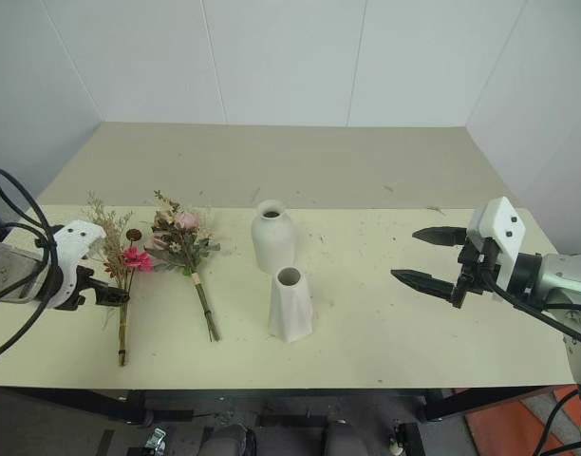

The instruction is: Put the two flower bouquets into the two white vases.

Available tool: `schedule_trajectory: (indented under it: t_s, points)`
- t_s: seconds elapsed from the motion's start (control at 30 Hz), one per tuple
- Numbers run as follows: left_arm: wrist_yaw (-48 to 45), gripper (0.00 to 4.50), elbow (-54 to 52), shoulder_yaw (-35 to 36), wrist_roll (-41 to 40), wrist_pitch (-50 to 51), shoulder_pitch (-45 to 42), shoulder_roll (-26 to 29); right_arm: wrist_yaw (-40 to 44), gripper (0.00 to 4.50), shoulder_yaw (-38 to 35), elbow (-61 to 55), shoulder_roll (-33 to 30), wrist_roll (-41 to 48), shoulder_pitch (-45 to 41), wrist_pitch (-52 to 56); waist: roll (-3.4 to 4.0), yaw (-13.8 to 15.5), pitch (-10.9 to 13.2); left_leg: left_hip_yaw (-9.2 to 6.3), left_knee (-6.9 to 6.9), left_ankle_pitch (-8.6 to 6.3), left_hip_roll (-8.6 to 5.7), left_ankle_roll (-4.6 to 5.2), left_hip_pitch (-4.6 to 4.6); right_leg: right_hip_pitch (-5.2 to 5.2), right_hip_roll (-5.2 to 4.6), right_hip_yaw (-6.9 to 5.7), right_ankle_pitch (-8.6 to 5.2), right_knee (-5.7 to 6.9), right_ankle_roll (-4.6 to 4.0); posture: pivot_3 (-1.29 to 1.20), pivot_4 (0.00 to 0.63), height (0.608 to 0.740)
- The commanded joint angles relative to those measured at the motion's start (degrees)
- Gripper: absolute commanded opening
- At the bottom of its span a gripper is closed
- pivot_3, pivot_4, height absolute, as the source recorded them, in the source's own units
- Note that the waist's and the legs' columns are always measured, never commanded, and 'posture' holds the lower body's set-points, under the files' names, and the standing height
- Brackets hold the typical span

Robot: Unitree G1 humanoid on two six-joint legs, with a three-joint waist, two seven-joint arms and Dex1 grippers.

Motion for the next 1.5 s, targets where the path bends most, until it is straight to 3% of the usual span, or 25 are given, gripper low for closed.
schedule_trajectory:
  t_s: [0.03,0.13,0.23,0.5,0.63,0.87,0.93,1.07,1.17,1.27,1.5]
  points:
    - [2.85,4.44,1.95,-0.11,-0.52,0.26,-0.09,-2.86,0.47,4.50,-1.20,-0.59,-0.90,0.75,-1.47,-0.76,0.00,0.00,0.00,0.00,0.00,0.00,0.00,0.00,-0.01,-0.01,0.00,0.00,0.00,0.02,0.00,0.00,0.150,0.740]
    - [4.58,4.44,3.70,-0.85,0.20,0.26,-0.78,-5.38,0.60,4.50,-1.32,-0.81,-0.91,0.88,-1.61,-0.54,-0.01,-0.03,0.00,-0.01,0.02,0.00,0.00,0.00,-0.02,-0.01,0.00,0.00,0.00,0.02,0.00,0.00,0.150,0.740]
    - [5.83,3.86,5.43,-1.84,0.83,0.26,-1.51,-7.48,0.71,4.50,-1.43,-1.01,-0.87,0.93,-1.62,-0.43,-0.01,-0.03,0.00,-0.02,0.01,0.00,-0.01,0.00,0.00,0.00,0.00,0.00,0.00,0.03,0.00,0.00,0.150,0.740]
    - [7.27,1.32,6.05,-1.34,1.95,0.26,-2.04,-8.63,0.54,4.50,-2.65,-2.17,-1.10,1.47,-0.27,0.01,0.02,-0.19,-0.02,-0.02,0.01,0.00,-0.03,0.00,0.13,0.07,-0.01,0.03,0.00,0.12,-0.01,0.00,0.150,0.740]
    - [10.32,0.11,7.18,2.22,4.85,0.26,-2.41,-10.58,0.37,4.50,-2.60,-2.45,-1.03,1.63,0.04,-0.04,0.02,-0.23,-0.02,-0.02,0.01,0.00,-0.03,0.00,0.12,0.06,-0.01,0.06,0.00,0.12,-0.01,0.00,0.150,0.740]
    - [19.38,0.02,7.80,11.89,13.83,0.26,-2.68,-14.31,1.11,4.50,-1.32,-1.50,-0.93,1.50,-0.85,-0.53,0.00,-0.12,-0.01,-0.04,0.02,0.00,-0.04,0.00,0.03,0.01,-0.01,0.04,0.01,0.09,-0.01,0.00,0.150,0.740]
    - [21.98,0.02,5.76,14.16,17.14,-3.54,-1.83,-14.99,1.35,4.50,-0.75,-0.91,-0.80,1.43,-1.63,-0.68,-0.01,-0.13,0.00,-0.05,0.02,0.00,-0.04,0.00,0.03,0.01,-0.02,0.03,0.01,0.08,-0.01,0.00,0.150,0.740]
    - [27.25,0.02,0.77,20.23,21.53,-21.75,-2.36,-21.57,1.86,4.50,0.68,0.34,-0.50,0.98,-3.17,-1.05,-0.03,0.16,-0.01,-0.07,0.05,0.01,-0.05,-0.02,0.03,0.05,-0.05,0.00,0.02,0.09,-0.02,0.00,0.150,0.740]
    - [22.96,0.02,-3.59,23.35,17.48,-35.42,-4.82,-27.40,2.22,4.50,1.57,1.13,-0.39,0.77,-4.21,-1.34,-0.03,0.84,0.00,-0.08,0.06,0.02,-0.06,-0.03,-0.02,0.06,-0.08,-0.05,0.03,0.07,-0.03,0.00,0.150,0.740]
    - [15.66,0.02,-4.64,21.11,13.34,-41.72,-8.60,-30.81,2.42,4.50,2.03,1.74,-0.36,0.71,-5.09,-1.45,-0.05,1.39,0.00,-0.08,0.11,0.03,-0.07,-0.05,-0.17,0.00,-0.10,-0.09,0.07,0.00,0.00,0.00,0.150,0.740]
    - [3.76,0.02,9.13,15.57,9.35,-54.92,-20.58,-40.50,1.62,4.50,1.90,0.63,-0.05,1.02,-4.64,-1.24,-0.04,0.82,0.00,-0.07,0.11,0.03,-0.11,-0.04,-0.11,0.06,-0.10,-0.06,0.08,-0.03,0.03,0.00,0.150,0.740]
